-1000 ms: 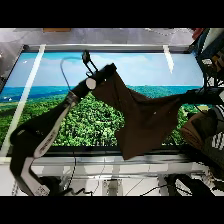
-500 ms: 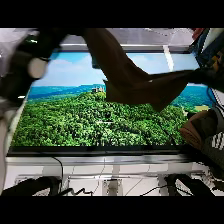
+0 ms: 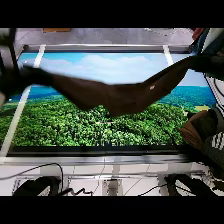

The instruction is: Fold the clothes and pants, and hang the long-sleeved shirts on hangers.

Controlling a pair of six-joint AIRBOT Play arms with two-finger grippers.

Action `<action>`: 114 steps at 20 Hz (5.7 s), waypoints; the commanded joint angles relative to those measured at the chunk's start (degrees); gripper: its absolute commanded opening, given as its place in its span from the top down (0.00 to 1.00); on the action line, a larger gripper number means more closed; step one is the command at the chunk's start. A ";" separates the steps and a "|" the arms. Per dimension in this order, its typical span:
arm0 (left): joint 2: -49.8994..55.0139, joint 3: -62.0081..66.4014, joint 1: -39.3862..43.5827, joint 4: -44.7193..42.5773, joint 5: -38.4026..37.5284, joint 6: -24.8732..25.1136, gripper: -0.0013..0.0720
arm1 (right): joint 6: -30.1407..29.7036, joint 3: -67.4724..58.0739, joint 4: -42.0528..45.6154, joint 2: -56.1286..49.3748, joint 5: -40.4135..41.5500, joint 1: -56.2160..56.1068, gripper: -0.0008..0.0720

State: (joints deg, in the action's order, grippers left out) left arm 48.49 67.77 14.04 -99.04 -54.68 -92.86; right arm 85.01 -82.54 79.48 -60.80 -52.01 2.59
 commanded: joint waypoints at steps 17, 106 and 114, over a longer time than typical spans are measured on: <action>-8.17 -31.85 0.15 1.14 31.95 -9.01 0.97 | 7.28 -0.68 0.74 -25.81 14.23 -9.29 0.61; 36.50 -21.84 -8.04 19.06 94.05 -8.98 0.53 | -16.44 -4.83 -30.14 -37.90 22.23 -0.13 0.78; 28.63 -21.84 -11.91 21.07 57.44 -5.18 0.03 | -16.48 -4.83 -20.85 -32.87 6.58 3.13 0.29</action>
State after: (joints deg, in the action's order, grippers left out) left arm 80.77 45.87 4.10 -79.15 19.90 -100.38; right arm 68.53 -87.35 52.80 -96.20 -38.41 3.81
